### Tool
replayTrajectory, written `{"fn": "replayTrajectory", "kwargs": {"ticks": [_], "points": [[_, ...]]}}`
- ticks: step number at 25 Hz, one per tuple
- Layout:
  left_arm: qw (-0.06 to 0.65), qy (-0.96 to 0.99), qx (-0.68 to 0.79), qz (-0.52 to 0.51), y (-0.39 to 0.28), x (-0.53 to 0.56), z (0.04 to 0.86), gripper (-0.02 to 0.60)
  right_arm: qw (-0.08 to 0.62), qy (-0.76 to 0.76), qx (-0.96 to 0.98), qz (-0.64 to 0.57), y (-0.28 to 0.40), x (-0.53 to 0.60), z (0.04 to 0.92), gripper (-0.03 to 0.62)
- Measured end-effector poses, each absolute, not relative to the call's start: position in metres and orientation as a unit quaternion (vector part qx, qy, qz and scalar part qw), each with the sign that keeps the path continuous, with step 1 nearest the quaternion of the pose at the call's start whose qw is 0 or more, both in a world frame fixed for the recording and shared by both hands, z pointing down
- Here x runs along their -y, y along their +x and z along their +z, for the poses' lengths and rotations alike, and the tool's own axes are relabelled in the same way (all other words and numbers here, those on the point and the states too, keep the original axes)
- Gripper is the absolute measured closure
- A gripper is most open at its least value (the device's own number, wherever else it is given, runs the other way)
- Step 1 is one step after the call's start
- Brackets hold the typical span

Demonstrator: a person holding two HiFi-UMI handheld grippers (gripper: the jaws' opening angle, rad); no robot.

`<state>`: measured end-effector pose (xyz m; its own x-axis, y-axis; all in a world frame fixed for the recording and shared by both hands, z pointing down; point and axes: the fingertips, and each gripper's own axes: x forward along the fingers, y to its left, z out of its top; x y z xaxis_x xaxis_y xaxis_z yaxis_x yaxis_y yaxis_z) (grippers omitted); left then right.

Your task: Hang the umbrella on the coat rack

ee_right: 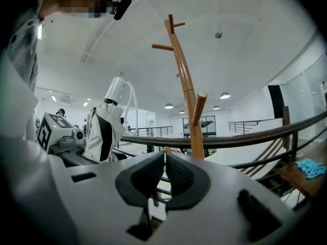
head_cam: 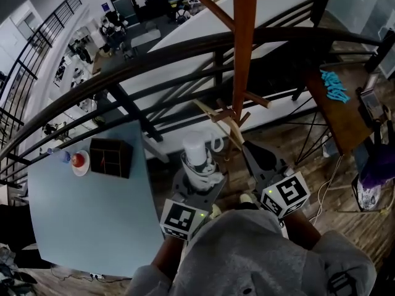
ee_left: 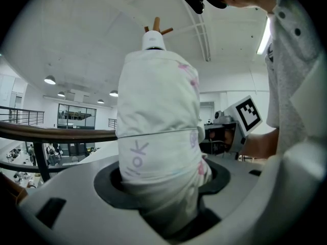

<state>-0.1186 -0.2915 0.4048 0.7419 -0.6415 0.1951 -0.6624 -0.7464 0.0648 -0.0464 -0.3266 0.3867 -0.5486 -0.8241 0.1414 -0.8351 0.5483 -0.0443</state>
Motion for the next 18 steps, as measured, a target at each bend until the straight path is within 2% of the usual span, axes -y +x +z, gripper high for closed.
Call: {"fn": "replayTrajectory", "kwargs": {"ticks": [18], "points": [[0.037,0.929,0.360,0.073,-0.029,0.318,0.376,0.290,0.036,0.444,0.894,0.047,0.030,0.360,0.371,0.565]]}}
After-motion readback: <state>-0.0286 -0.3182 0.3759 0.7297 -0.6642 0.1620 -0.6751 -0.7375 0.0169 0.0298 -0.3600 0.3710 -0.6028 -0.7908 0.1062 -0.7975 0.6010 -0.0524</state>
